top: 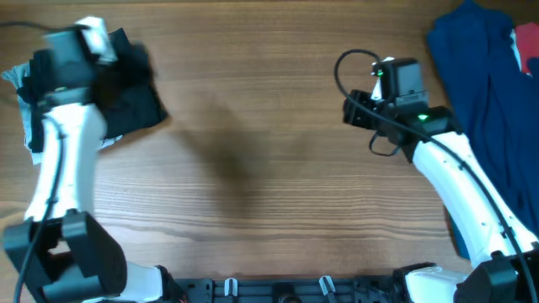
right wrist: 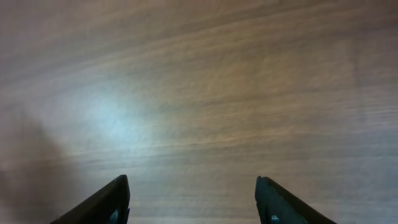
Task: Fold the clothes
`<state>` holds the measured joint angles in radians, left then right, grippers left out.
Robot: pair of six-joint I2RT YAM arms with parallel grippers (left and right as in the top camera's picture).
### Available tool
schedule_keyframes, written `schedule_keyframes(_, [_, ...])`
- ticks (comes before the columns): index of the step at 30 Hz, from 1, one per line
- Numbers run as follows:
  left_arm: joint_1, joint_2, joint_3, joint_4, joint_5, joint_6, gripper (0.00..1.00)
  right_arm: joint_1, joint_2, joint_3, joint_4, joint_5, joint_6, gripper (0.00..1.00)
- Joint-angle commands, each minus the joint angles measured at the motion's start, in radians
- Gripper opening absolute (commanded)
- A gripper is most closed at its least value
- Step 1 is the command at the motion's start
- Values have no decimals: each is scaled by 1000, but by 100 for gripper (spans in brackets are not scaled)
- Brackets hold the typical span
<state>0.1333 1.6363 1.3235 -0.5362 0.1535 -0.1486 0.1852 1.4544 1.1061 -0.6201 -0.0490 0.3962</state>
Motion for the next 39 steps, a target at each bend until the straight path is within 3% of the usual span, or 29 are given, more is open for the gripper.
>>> schedule_keyframes(1, [-128,-10,1,-161,-8,21,100,-81,2,16,-53,-103,-100,62])
schedule_keyframes(3, [-166,-11,1,-282,-5,21,100,-105,-1,16,-136,-101,-104,52])
schedule_keyframes(5, [-180,-18,1,-429,-5,18,99,-120,-13,16,-208,-101,-108,50])
schedule_keyframes(9, [-177,-76,-16,-650,-6,-17,83,-121,-123,-10,-299,-99,-93,50])
schedule_keyframes(12, [-177,-223,-107,-645,-5,-22,82,-120,-316,-76,-311,-98,-79,50])
schedule_keyframes(16, [-177,-608,-282,-540,-6,-69,84,-119,-742,-217,-282,-6,-29,52])
schedule_keyframes(17, [-177,-702,-309,-519,-6,-69,88,-119,-825,-236,-273,30,-18,61])
schedule_keyframes(18, [-177,-772,-324,-501,-6,-69,100,-119,-894,-244,-262,42,-16,100])
schedule_keyframes(22, [-177,-1016,-333,-435,-5,-69,100,-119,-1118,-246,-264,41,26,100])
schedule_keyframes(29, [-177,-1189,-333,-489,-6,-69,100,-119,-1190,-247,-342,41,26,100])
schedule_keyframes(39, [-177,-1194,-333,-610,-6,-69,100,-119,-1190,-247,-496,41,26,100])
